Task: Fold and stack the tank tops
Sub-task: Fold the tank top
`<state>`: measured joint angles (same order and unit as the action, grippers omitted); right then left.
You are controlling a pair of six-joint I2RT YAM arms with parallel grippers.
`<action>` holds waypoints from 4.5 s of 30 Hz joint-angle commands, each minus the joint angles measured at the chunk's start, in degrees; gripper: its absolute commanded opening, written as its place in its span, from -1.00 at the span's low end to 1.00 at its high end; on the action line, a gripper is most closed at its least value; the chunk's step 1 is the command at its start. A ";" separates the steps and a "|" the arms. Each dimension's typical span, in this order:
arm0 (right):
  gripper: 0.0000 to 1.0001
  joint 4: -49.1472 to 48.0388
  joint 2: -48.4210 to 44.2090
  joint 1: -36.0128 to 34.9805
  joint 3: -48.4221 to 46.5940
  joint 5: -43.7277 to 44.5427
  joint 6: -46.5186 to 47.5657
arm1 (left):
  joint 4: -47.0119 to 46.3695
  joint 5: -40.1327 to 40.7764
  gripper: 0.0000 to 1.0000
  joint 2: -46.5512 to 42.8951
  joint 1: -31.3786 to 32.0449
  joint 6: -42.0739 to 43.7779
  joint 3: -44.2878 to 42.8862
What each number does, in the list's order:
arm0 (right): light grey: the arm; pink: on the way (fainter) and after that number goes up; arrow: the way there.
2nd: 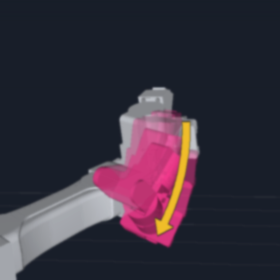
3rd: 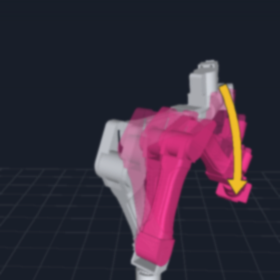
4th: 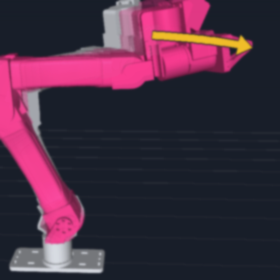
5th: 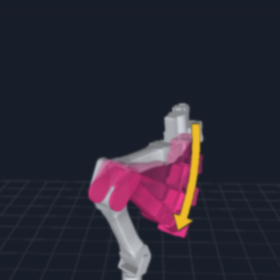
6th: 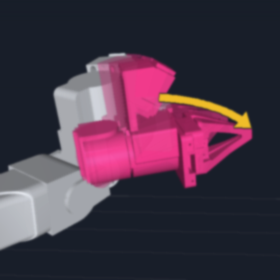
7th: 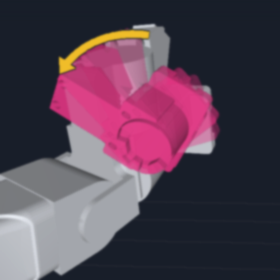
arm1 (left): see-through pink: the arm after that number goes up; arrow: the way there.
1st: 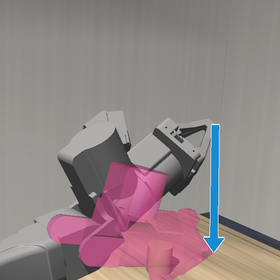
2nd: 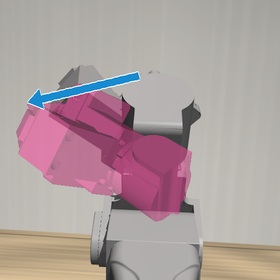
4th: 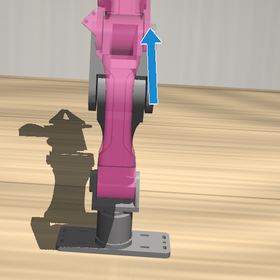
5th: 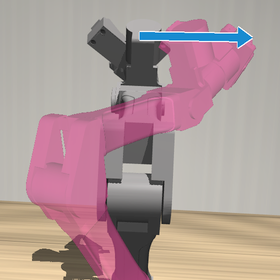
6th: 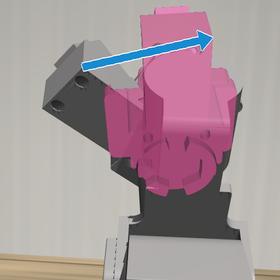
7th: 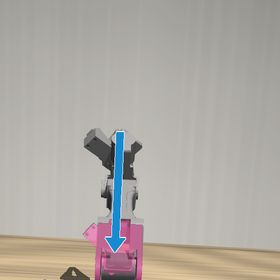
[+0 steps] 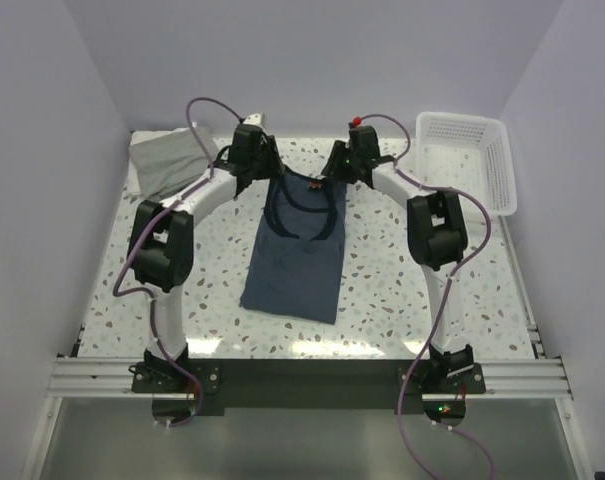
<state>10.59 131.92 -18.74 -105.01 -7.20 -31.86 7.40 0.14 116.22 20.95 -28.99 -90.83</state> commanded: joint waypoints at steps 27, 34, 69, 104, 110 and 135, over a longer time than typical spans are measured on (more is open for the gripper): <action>0.20 11.66 -29.41 0.46 26.71 -2.53 4.10 | 10.09 6.19 0.34 -44.49 -1.53 -15.82 50.91; 0.18 10.77 -52.00 -8.49 54.18 0.17 0.31 | 15.62 3.56 0.37 -55.66 0.58 -22.85 61.82; 0.00 -5.49 -61.17 -30.65 83.66 3.77 -28.87 | 8.42 -5.15 -0.54 -55.05 5.59 -28.14 74.12; -1.00 23.42 -65.92 -52.19 53.34 23.02 -17.02 | 32.07 6.36 -1.00 -73.00 6.47 -24.45 48.04; -1.00 24.48 -60.47 -47.10 45.95 22.06 -12.63 | 22.50 6.54 -1.00 -61.15 6.38 -22.43 40.21; -0.94 11.74 -33.68 -4.13 29.61 1.67 2.41 | -5.01 -11.28 -0.83 3.19 0.59 -14.25 -9.70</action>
<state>26.72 93.65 -26.94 -72.18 -1.32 -32.14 11.42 -4.23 113.47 22.96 -46.09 -93.80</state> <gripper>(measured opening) 0.030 0.108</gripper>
